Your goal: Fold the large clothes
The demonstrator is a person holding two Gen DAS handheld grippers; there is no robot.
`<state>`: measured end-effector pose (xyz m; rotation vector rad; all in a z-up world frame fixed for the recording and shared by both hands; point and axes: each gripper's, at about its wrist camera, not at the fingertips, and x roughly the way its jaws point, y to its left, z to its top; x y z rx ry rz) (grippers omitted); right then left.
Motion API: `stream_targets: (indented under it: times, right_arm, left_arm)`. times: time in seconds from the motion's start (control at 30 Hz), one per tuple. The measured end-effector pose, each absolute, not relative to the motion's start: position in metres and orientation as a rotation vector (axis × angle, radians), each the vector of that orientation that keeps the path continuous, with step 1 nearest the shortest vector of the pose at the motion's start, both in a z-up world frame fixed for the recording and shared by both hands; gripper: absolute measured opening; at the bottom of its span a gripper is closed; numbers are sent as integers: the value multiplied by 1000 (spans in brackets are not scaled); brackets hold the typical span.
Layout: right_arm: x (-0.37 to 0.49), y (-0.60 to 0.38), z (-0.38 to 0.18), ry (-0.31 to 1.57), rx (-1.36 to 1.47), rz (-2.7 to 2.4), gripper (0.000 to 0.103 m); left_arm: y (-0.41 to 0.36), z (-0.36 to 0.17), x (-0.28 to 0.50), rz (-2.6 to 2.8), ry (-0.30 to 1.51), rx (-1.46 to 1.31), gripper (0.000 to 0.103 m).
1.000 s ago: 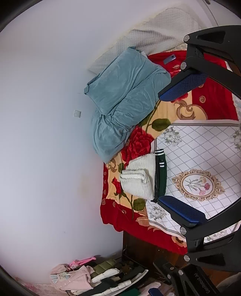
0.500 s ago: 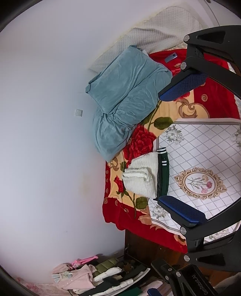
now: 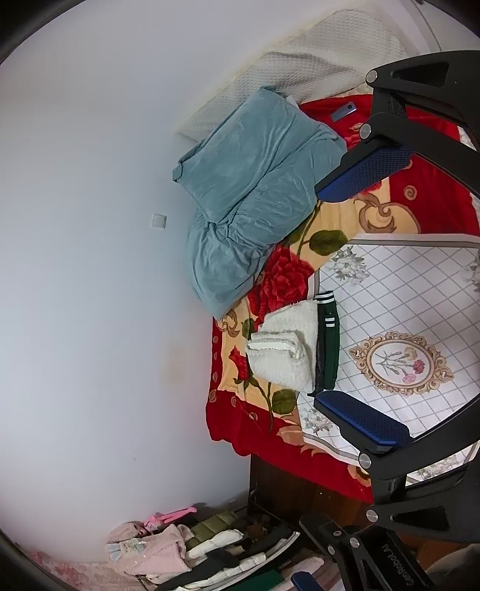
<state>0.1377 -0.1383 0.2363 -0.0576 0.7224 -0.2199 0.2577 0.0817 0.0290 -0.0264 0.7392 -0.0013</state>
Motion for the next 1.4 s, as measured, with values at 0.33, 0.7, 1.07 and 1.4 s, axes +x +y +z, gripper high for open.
stream_targets:
  times: [0.33, 0.7, 1.07, 1.4]
  right_arm:
    - [139, -136, 237, 720, -57, -215, 103]
    - [134, -132, 240, 724, -52, -208, 103]
    - [123, -125, 243, 713, -53, -203, 103]
    - [122, -124, 244, 713, -51, -201, 103]
  left_arm:
    - [80, 31, 260, -3, 741, -24, 100]
    - [79, 31, 259, -3, 739, -25, 100]
    - [80, 31, 253, 2, 733, -29, 100]
    - [81, 29, 245, 2, 732, -33, 100]
